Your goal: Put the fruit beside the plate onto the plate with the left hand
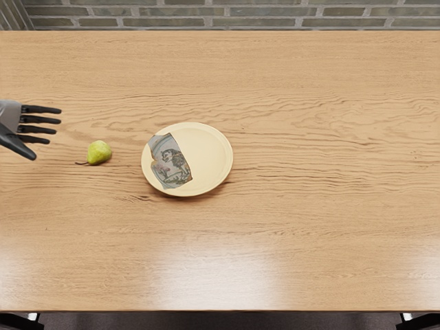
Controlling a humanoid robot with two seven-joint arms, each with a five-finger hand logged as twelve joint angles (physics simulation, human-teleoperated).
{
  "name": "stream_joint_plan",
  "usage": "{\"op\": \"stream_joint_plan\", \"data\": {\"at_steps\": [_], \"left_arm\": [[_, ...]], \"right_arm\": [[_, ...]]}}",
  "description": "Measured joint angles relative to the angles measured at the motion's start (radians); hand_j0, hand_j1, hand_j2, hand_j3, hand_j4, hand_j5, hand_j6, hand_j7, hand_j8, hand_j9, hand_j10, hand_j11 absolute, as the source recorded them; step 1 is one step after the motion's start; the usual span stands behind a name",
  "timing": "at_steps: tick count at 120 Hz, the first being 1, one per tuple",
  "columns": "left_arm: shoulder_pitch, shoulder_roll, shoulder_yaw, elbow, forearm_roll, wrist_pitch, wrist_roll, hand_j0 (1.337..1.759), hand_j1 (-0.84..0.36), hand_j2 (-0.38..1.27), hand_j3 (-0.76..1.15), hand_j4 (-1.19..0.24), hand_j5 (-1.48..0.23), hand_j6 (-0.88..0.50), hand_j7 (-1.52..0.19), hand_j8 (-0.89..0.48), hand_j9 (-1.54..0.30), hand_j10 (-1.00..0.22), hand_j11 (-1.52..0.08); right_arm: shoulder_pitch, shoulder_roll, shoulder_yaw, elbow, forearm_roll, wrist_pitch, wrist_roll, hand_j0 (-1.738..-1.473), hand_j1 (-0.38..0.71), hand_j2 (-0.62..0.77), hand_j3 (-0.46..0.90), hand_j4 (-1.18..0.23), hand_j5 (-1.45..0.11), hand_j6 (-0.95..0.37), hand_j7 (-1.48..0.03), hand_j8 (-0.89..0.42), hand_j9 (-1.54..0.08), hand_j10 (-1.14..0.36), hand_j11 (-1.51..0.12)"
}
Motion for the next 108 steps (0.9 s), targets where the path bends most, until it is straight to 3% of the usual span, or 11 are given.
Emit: {"op": "stream_joint_plan", "data": {"at_steps": [22,30,40,53,66,94,108], "left_arm": [[-0.002,-0.008,0.004,0.007,0.0,0.0,0.0,1.658,0.35,0.0,0.0,0.0,0.0,0.0,0.0,0.0,0.0,0.0,0.0],[-0.037,-0.015,0.003,0.006,0.026,0.0,0.0,1.658,0.35,0.0,0.0,0.0,0.0,0.0,0.0,0.0,0.0,0.0,0.0],[-0.107,-0.078,0.002,0.003,0.085,0.0,0.0,1.658,0.35,0.0,0.0,0.0,0.0,0.0,0.0,0.0,0.0,0.0,0.0],[-0.121,-0.193,0.001,-0.002,0.2,0.0,0.0,1.658,0.35,0.0,0.0,0.0,0.0,0.0,0.0,0.0,0.0,0.0,0.0],[-0.132,-0.203,-0.01,-0.015,0.324,0.0,0.0,1.658,0.34,0.0,0.0,-0.01,-0.01,-0.01,-0.01,-0.01,-0.01,-0.01,-0.01],[-0.094,-0.202,-0.03,-0.187,0.628,0.001,0.0,1.658,0.3,0.01,0.0,-0.05,-0.06,-0.05,-0.06,-0.05,-0.06,-0.04,-0.06],[-0.069,-0.205,-0.03,-0.278,0.765,0.087,0.0,1.658,0.29,0.01,0.0,-0.05,-0.07,-0.05,-0.07,-0.05,-0.07,-0.05,-0.07]], "right_arm": [[0.0,0.0,0.0,0.0,0.001,0.0,0.0,-1.658,-0.35,0.0,0.0,0.0,0.0,0.0,0.0,0.0,0.0,0.0,0.0],[0.0,0.0,0.0,0.0,0.002,0.0,0.0,-1.658,-0.35,0.0,0.0,0.0,0.0,0.0,0.0,0.0,0.0,0.0,0.0],[0.0,0.0,0.0,0.0,0.002,0.0,0.0,-1.658,-0.35,0.0,0.0,0.0,0.0,0.0,0.0,0.0,0.0,0.0,0.0],[0.0,0.0,0.0,0.0,0.002,0.0,0.0,-1.658,-0.35,0.0,0.0,0.0,0.0,0.0,0.0,0.0,0.0,0.0,0.0],[0.0,0.0,0.0,0.0,0.002,0.0,0.0,-1.658,-0.35,0.0,0.0,0.0,0.0,0.0,0.0,0.0,0.0,0.0,0.0],[0.0,0.0,0.0,0.0,0.002,0.0,0.0,-1.658,-0.35,0.0,0.0,0.0,0.0,0.0,0.0,0.0,0.0,0.0,0.0],[0.0,0.0,0.0,0.0,0.002,0.0,0.0,-1.658,-0.35,0.0,0.0,0.0,0.0,0.0,0.0,0.0,0.0,0.0,0.0]]}}
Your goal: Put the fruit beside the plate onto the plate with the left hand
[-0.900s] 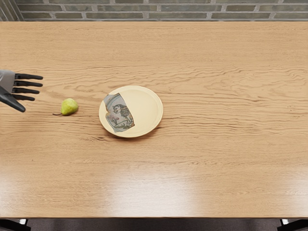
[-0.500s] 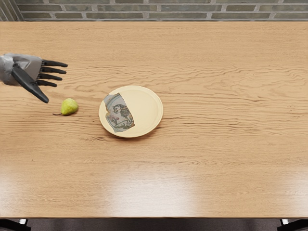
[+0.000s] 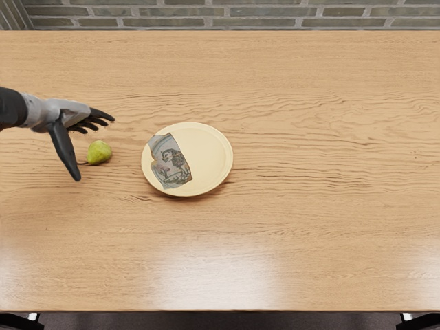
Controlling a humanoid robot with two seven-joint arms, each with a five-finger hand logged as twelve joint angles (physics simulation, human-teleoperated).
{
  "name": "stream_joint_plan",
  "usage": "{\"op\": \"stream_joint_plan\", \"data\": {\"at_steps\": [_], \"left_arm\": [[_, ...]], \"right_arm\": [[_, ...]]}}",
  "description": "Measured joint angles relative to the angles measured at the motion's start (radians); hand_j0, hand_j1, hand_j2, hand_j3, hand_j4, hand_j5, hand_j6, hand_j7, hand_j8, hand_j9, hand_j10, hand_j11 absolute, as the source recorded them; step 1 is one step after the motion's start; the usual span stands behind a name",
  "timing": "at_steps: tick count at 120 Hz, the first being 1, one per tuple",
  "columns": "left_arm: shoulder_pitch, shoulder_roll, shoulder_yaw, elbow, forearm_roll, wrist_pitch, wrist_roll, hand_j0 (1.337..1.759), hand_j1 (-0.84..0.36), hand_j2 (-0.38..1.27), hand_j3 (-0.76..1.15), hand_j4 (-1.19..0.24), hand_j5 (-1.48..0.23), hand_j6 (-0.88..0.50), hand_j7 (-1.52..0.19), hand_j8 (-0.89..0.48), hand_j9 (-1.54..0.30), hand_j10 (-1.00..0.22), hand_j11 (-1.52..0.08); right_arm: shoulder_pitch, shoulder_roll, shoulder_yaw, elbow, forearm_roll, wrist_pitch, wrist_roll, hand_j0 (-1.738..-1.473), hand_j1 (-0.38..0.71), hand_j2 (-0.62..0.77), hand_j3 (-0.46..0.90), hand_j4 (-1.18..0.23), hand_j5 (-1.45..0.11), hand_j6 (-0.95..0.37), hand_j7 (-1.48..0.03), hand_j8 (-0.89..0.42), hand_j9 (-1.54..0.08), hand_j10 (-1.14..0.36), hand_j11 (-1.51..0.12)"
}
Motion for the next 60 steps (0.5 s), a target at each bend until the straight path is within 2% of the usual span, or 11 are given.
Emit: {"op": "stream_joint_plan", "data": {"at_steps": [14,24,38,60], "left_arm": [[0.0,-0.046,0.0,-0.043,0.101,0.118,0.0,1.658,0.29,0.01,0.0,-0.06,-0.07,-0.06,-0.07,-0.06,-0.07,-0.06,-0.07],[0.049,-0.112,0.003,-0.054,0.218,0.203,0.0,1.658,0.29,0.01,0.0,-0.06,-0.07,-0.06,-0.07,-0.06,-0.07,-0.06,-0.07],[0.068,-0.112,0.004,-0.054,0.314,0.274,0.0,1.658,0.3,0.01,0.0,-0.05,-0.06,-0.05,-0.06,-0.05,-0.06,-0.05,-0.06],[0.106,-0.105,0.007,-0.036,0.356,0.339,0.0,1.658,0.3,0.01,0.0,-0.04,-0.05,-0.05,-0.05,-0.05,-0.05,-0.04,-0.05]], "right_arm": [[0.0,0.0,0.0,0.0,0.0,0.0,0.0,-1.658,-0.35,0.0,0.0,0.0,0.0,0.0,0.0,0.0,0.0,0.0,0.0],[0.0,0.0,0.0,0.0,0.0,0.0,0.0,-1.658,-0.35,0.0,0.0,0.0,0.0,0.0,0.0,0.0,0.0,0.0,0.0],[0.0,0.0,0.0,0.0,0.0,0.0,0.0,-1.658,-0.35,0.0,0.0,0.0,0.0,0.0,0.0,0.0,0.0,0.0,0.0],[0.0,0.0,0.0,0.0,0.0,0.0,0.0,-1.658,-0.35,0.0,0.0,0.0,0.0,0.0,0.0,0.0,0.0,0.0,0.0]]}}
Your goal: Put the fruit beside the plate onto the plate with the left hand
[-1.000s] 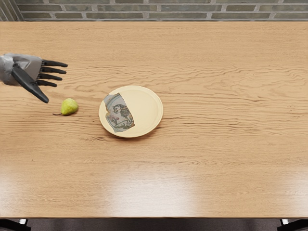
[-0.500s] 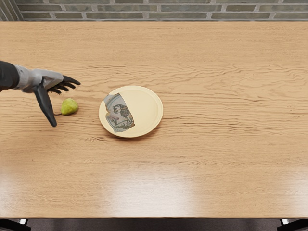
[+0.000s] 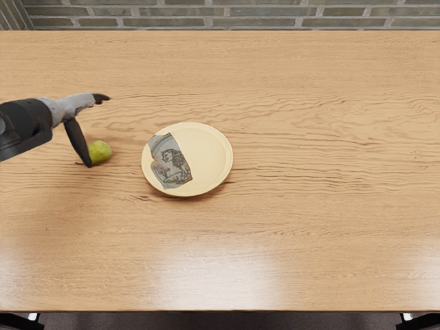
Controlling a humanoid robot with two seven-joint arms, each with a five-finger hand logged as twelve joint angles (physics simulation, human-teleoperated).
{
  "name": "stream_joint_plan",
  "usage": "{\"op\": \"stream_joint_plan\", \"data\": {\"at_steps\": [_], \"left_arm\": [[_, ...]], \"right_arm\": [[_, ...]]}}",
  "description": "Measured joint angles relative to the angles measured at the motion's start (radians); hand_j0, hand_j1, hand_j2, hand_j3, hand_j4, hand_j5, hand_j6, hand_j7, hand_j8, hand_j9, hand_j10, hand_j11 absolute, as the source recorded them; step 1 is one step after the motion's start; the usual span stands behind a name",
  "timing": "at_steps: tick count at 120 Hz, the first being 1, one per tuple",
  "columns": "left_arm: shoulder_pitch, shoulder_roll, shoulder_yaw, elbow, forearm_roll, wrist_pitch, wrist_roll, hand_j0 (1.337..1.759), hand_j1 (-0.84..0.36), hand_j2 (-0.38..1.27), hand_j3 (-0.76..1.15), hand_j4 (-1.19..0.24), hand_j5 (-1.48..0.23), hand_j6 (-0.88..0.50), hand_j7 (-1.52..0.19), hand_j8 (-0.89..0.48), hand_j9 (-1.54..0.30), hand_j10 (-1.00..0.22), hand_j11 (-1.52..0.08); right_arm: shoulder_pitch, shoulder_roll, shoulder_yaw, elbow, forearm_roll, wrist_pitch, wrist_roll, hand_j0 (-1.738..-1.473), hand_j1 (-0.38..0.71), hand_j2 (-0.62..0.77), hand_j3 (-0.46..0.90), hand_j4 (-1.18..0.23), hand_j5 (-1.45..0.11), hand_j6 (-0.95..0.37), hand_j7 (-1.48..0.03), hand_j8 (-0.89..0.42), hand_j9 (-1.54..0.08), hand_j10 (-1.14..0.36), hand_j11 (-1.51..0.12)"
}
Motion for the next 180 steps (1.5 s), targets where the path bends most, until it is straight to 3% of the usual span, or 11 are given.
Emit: {"op": "stream_joint_plan", "data": {"at_steps": [12,51,117,180], "left_arm": [[0.045,-0.005,0.001,0.01,0.031,0.07,0.0,1.658,0.3,0.01,0.0,-0.04,-0.05,-0.04,-0.05,-0.04,-0.05,-0.04,-0.05],[0.091,-0.059,0.001,0.028,0.059,0.223,0.0,1.658,0.29,0.01,0.0,-0.05,-0.07,-0.06,-0.06,-0.05,-0.06,-0.05,-0.06],[0.124,-0.087,0.012,0.046,0.06,0.24,0.0,1.658,-0.07,0.07,0.0,-0.36,-0.46,-0.36,-0.46,-0.36,-0.46,-0.36,-0.46],[0.139,-0.084,0.024,0.046,0.065,0.242,0.0,1.658,-0.19,0.1,0.0,-0.47,-0.57,-0.44,-0.58,-0.42,-0.59,-0.46,-0.59]], "right_arm": [[0.0,0.0,0.0,0.0,0.0,0.0,0.0,-1.658,-0.35,0.0,0.0,0.0,0.0,0.0,0.0,0.0,0.0,0.0,0.0],[0.0,0.0,0.0,0.0,0.0,0.0,0.0,-1.658,-0.35,0.0,0.0,0.0,0.0,0.0,0.0,0.0,0.0,0.0,0.0],[0.0,0.0,0.0,0.0,0.0,0.0,0.0,-1.658,-0.35,0.0,0.0,0.0,0.0,0.0,0.0,0.0,0.0,0.0,0.0],[0.0,0.0,0.0,0.0,0.0,0.0,0.0,-1.658,-0.35,0.0,0.0,0.0,0.0,0.0,0.0,0.0,0.0,0.0,0.0]]}}
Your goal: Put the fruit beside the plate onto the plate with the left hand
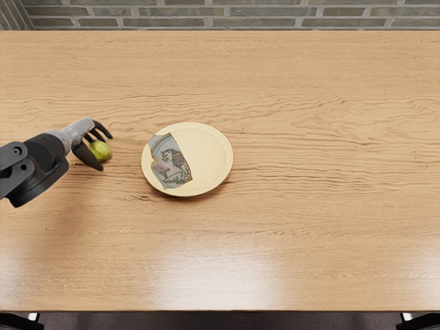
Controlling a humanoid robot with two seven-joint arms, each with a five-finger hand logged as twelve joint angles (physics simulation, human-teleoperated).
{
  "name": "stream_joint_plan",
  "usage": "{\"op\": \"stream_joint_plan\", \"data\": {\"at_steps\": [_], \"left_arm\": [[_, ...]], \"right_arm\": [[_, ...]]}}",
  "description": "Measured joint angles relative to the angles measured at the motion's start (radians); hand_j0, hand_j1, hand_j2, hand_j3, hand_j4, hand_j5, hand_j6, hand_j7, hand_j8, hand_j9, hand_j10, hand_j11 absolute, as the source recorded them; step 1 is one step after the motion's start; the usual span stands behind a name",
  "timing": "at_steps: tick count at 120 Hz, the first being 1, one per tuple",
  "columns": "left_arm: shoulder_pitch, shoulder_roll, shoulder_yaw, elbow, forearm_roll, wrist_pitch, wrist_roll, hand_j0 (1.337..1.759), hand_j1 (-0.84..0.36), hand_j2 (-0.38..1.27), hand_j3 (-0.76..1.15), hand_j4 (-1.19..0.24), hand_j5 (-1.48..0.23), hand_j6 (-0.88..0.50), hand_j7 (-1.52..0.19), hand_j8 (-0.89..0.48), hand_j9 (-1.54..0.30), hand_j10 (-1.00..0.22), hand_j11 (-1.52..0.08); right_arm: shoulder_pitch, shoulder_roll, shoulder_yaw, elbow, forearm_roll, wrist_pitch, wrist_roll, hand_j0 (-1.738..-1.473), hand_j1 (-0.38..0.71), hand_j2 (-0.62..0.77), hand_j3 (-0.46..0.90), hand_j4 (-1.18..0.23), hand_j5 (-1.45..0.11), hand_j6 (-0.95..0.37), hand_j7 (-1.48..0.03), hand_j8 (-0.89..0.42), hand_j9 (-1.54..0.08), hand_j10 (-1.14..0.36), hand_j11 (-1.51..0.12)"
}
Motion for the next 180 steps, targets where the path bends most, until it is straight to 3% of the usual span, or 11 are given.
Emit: {"op": "stream_joint_plan", "data": {"at_steps": [34,50,84,96,107,125,141,180], "left_arm": [[0.003,0.0,0.004,0.0,-0.001,0.0,0.0,1.658,-0.26,0.13,0.0,-0.55,-0.65,-0.54,-0.66,-0.54,-0.68,-0.53,-0.68],[0.005,-0.001,0.004,0.0,-0.001,-0.001,0.0,1.656,-0.28,0.17,0.0,-0.58,-0.69,-0.52,-0.72,-0.52,-0.73,-0.56,-0.73],[0.012,-0.002,0.003,-0.001,-0.001,-0.001,-0.001,1.644,-0.27,0.09,0.0,-0.64,-0.78,-0.47,-0.83,-0.45,-0.87,-0.59,-0.87],[0.01,0.0,0.004,0.0,-0.021,-0.001,0.0,1.647,-0.29,0.23,0.0,-0.67,-0.8,-0.49,-0.85,-0.48,-0.89,-0.62,-0.89],[0.001,0.005,0.003,0.005,-0.068,-0.003,0.0,1.65,-0.3,0.37,0.0,-0.69,-0.85,-0.52,-0.88,-0.52,-0.91,-0.66,-0.91],[-0.046,0.02,-0.003,0.023,-0.196,-0.007,0.0,1.653,-0.33,0.44,0.0,-0.69,-0.93,-0.47,-0.92,-0.48,-0.93,-0.69,-0.93],[-0.114,0.061,-0.007,0.028,-0.338,-0.013,0.0,1.653,-0.35,0.39,0.0,-0.69,-0.95,-0.46,-0.94,-0.47,-0.94,-0.7,-0.94],[-0.204,0.064,-0.019,0.029,-0.626,-0.126,0.0,1.656,-0.36,0.49,0.0,-0.69,-0.98,-0.47,-0.94,-0.49,-0.94,-0.71,-0.94]], "right_arm": [[0.0,0.0,0.0,0.0,0.0,0.0,0.0,-1.658,-0.35,0.0,0.0,0.0,0.0,0.0,0.0,0.0,0.0,0.0,0.0],[0.0,0.0,0.0,0.0,0.0,0.0,0.0,-1.658,-0.35,0.0,0.0,0.0,0.0,0.0,0.0,0.0,0.0,0.0,0.0],[0.0,0.0,0.0,0.0,0.001,0.0,0.0,-1.658,-0.35,0.0,0.0,0.0,0.0,0.0,0.0,0.0,0.0,0.0,0.0],[0.0,0.0,0.0,0.0,0.0,0.0,0.0,-1.658,-0.35,0.0,0.0,0.0,0.0,0.0,0.0,0.0,0.0,0.0,0.0],[0.0,0.0,0.0,0.0,0.001,0.0,0.0,-1.658,-0.35,0.0,0.0,0.0,0.0,0.0,0.0,0.0,0.0,0.0,0.0],[0.0,0.0,0.0,0.0,0.001,0.0,0.0,-1.658,-0.35,0.0,0.0,0.0,0.0,0.0,0.0,0.0,0.0,0.0,0.0],[0.0,0.0,0.0,0.0,0.001,0.0,0.0,-1.658,-0.35,0.0,0.0,0.0,0.0,0.0,0.0,0.0,0.0,0.0,0.0],[0.0,0.0,0.0,0.0,0.001,0.0,0.0,-1.658,-0.35,0.0,0.0,0.0,0.0,0.0,0.0,0.0,0.0,0.0,0.0]]}}
